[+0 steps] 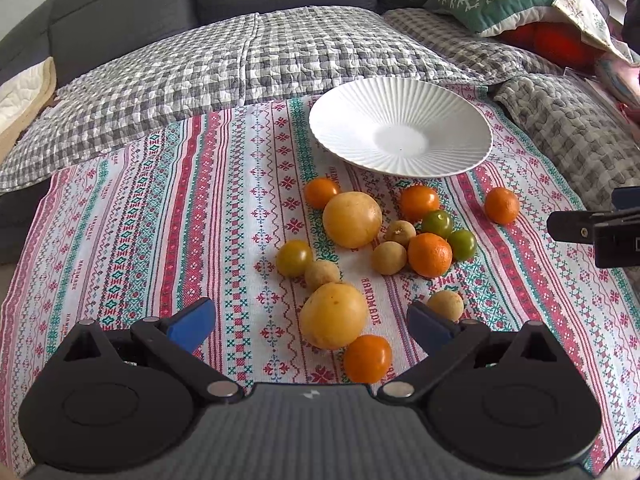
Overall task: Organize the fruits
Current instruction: 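Grasp the yellow grapefruit with the left tool while the right tool grasps an orange mandarin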
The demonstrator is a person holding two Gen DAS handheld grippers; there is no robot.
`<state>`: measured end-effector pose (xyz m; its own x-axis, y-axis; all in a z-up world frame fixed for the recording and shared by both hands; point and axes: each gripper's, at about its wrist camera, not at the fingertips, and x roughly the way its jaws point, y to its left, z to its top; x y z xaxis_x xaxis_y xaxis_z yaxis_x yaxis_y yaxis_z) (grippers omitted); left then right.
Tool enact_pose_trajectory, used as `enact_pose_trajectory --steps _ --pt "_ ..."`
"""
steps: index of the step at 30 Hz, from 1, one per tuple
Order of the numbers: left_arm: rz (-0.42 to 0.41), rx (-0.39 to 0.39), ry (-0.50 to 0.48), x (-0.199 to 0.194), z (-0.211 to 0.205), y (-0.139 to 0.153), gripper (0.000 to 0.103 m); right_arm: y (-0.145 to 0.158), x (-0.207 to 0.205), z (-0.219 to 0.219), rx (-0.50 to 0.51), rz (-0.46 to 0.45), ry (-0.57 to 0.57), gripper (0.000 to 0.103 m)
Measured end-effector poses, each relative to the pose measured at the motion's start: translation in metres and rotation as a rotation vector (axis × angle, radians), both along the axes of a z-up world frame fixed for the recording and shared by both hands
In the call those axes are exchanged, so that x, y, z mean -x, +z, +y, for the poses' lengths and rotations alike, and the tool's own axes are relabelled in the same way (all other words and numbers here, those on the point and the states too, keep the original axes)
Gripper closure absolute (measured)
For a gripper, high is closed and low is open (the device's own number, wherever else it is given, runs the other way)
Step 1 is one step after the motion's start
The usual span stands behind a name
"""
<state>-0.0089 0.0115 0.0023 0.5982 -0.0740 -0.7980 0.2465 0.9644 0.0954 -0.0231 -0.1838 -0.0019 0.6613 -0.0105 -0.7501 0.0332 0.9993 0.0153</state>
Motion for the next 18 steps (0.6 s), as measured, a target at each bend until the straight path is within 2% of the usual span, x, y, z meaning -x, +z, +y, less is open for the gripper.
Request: enact_pose_trajectory --steps 3,9,15,18 --pt "-0.004 0.017 -0.024 -0.008 0.003 -0.002 0.004 -0.002 -0.007 -0.005 0.000 -0.001 0.012 0.000" --pt "-0.005 -0.008 -0.068 -0.035 0.004 -0.014 0.004 -0.018 -0.032 -0.014 -0.033 0.059 0.019 0.001" --pt "0.034 0.127 -0.053 -0.062 0.004 -0.019 0.007 -0.039 -0.056 -0.025 -0.143 0.139 -0.033 0.014" --pt "0.079 0.160 -0.030 -0.074 -0.001 -0.028 0.015 -0.046 -0.063 -0.026 -0.181 0.163 -0.059 0.022"
